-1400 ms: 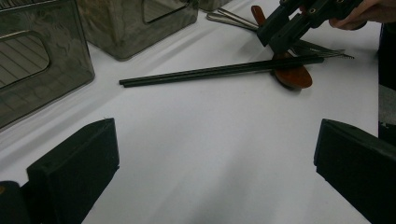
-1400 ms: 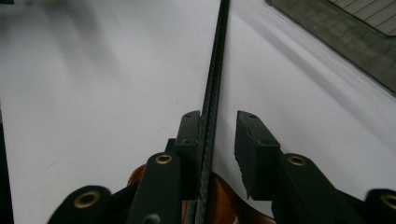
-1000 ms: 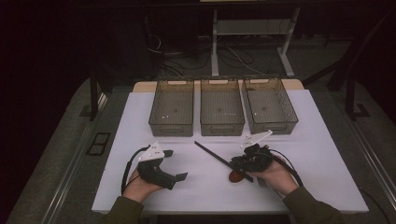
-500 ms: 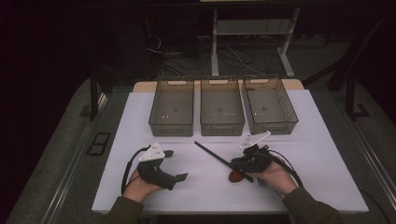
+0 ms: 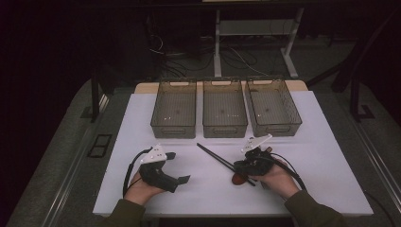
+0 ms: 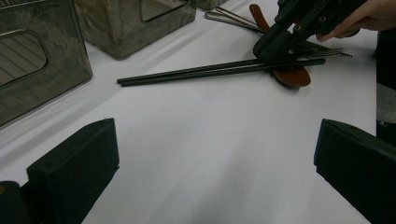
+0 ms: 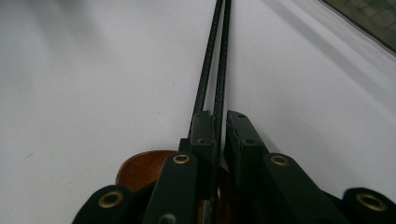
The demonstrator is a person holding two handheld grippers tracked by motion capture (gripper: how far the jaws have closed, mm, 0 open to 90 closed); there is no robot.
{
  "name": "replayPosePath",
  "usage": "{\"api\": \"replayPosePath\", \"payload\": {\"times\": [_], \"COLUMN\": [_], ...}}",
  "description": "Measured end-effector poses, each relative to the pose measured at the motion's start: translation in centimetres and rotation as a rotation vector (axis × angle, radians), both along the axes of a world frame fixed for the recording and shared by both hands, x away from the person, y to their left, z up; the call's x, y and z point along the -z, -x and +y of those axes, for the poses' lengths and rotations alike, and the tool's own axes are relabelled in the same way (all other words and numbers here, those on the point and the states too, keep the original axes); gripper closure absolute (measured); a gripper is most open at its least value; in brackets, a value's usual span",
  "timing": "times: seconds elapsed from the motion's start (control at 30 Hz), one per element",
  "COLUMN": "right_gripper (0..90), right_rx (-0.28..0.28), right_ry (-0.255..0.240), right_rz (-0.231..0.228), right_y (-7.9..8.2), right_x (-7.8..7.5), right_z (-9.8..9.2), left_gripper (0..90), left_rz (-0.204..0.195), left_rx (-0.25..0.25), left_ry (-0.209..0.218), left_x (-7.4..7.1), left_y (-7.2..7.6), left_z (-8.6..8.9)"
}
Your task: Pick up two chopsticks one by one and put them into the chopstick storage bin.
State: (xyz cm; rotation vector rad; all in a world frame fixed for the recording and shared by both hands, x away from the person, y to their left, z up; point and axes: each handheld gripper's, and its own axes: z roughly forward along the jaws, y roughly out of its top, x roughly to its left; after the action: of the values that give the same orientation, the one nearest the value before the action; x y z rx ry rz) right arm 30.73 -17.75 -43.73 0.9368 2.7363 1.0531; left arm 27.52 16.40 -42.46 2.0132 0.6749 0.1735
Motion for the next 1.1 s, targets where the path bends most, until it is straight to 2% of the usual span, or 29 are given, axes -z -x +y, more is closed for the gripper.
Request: {"api": "replayPosePath", "payload": {"times": [0.83, 1.1], "right_gripper": [84.3, 84.4], "right_rx": [0.047, 0.063], "right_ry": [-0.010, -0.032], "right_rz": [0.003, -0.003], "right_y": [-0.10, -0.15], "right_x": [0.12, -0.31], "right_z": [-0.12, -0.56], "left_gripper": [0.0, 0.0], "left_rz": [-0.003, -0.004], "left_rx": [0.002, 0.003], "left_ry": [0.002, 0.003], "left_x": [-0.03, -0.03], "left_y": [0.01, 0.00], "left_z": [-0.01, 0.01]}}
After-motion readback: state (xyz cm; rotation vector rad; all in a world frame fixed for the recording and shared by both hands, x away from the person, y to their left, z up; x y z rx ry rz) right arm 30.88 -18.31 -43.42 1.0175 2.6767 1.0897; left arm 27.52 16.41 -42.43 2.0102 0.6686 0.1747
